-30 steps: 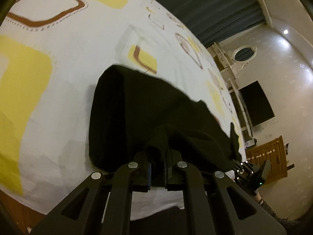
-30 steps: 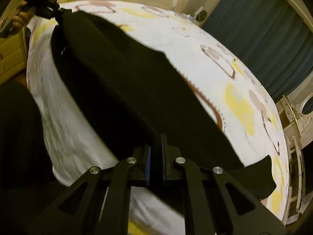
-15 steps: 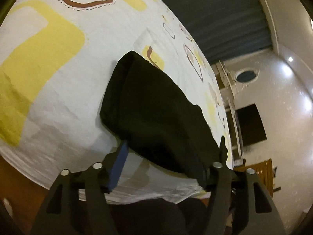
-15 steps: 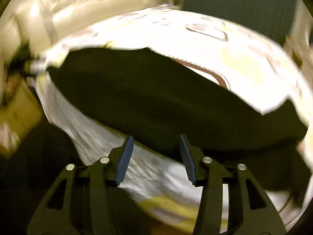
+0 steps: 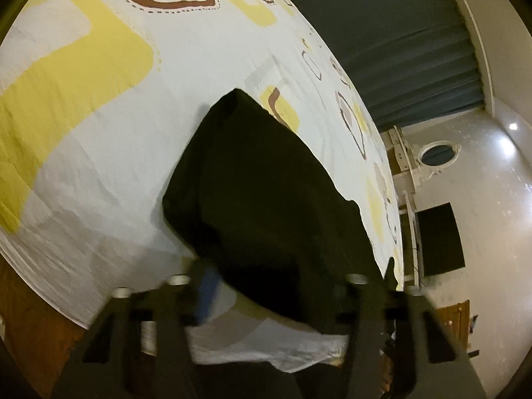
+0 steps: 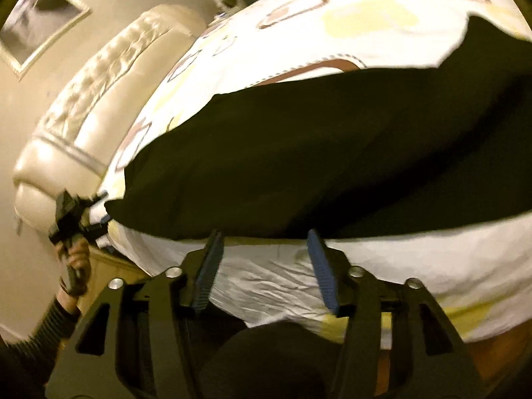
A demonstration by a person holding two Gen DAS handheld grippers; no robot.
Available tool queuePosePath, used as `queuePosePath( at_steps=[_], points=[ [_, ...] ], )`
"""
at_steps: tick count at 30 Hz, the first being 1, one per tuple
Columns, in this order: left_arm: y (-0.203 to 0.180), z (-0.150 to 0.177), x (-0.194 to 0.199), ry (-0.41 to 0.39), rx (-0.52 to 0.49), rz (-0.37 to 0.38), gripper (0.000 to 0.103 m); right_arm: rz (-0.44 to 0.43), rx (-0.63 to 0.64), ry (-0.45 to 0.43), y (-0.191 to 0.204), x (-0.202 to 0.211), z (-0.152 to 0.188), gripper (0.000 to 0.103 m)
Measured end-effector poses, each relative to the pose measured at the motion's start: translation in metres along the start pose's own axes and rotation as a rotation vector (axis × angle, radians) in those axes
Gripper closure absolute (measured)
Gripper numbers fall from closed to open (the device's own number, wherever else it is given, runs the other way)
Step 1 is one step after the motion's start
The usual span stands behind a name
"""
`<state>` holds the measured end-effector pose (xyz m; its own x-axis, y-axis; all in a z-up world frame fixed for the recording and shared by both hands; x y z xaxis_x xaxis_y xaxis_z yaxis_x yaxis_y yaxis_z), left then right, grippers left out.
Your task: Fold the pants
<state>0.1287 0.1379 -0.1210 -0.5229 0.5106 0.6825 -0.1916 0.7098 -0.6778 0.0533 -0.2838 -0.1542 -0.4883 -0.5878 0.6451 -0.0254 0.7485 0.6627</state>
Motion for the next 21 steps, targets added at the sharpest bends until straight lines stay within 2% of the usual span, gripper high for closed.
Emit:
queuePosePath(
  at_steps=[2, 4, 8, 11, 14, 17, 19, 21],
  points=[
    [-0.001, -0.002, -0.003, 0.001, -0.01, -0.012, 0.083, -0.021, -0.063, -0.01, -0.004, -0.002, -0.002, 0.047],
    [-0.001, -0.008, -0.004, -0.025, -0.043, -0.059, 0.091, -0.018, -0.092, -0.026, -0.008, -0.001, -0.006, 0.047],
    [0.001, -0.021, -0.004, -0.079, -0.071, -0.103, 0.092, 0.011, -0.118, -0.076, -0.017, 0.013, -0.015, 0.047],
    [0.021, -0.014, -0.022, -0.03, -0.089, -0.162, 0.093, 0.057, -0.125, -0.119, -0.03, 0.032, -0.028, 0.047],
    [0.02, -0.01, -0.02, -0.031, -0.137, -0.137, 0.092, 0.145, -0.119, -0.189, -0.05, 0.061, -0.059, 0.047],
    [0.016, -0.009, -0.006, -0.026, -0.156, -0.14, 0.083, 0.247, -0.154, -0.258, -0.081, 0.091, -0.107, 0.047],
    [0.014, -0.011, 0.006, -0.049, -0.177, -0.17, 0.062, 0.324, -0.197, -0.274, -0.111, 0.101, -0.146, 0.047],
    [0.015, -0.015, 0.018, -0.086, -0.198, -0.22, 0.05, 0.387, -0.232, -0.287, -0.136, 0.104, -0.176, 0.047]
  ],
)
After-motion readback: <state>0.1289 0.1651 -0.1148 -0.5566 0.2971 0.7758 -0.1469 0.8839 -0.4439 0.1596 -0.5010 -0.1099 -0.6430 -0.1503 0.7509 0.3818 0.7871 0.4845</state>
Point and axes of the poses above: each gripper's, at about its wrist camera, not at the fingertips, and x roughly against the way its jaws point, y to its left, z to its underside, the point moved 10 cm from there along -x, roughly the way its jaws point, and after that the axes turned 5 degrees about -z, right-handed, at the moved point
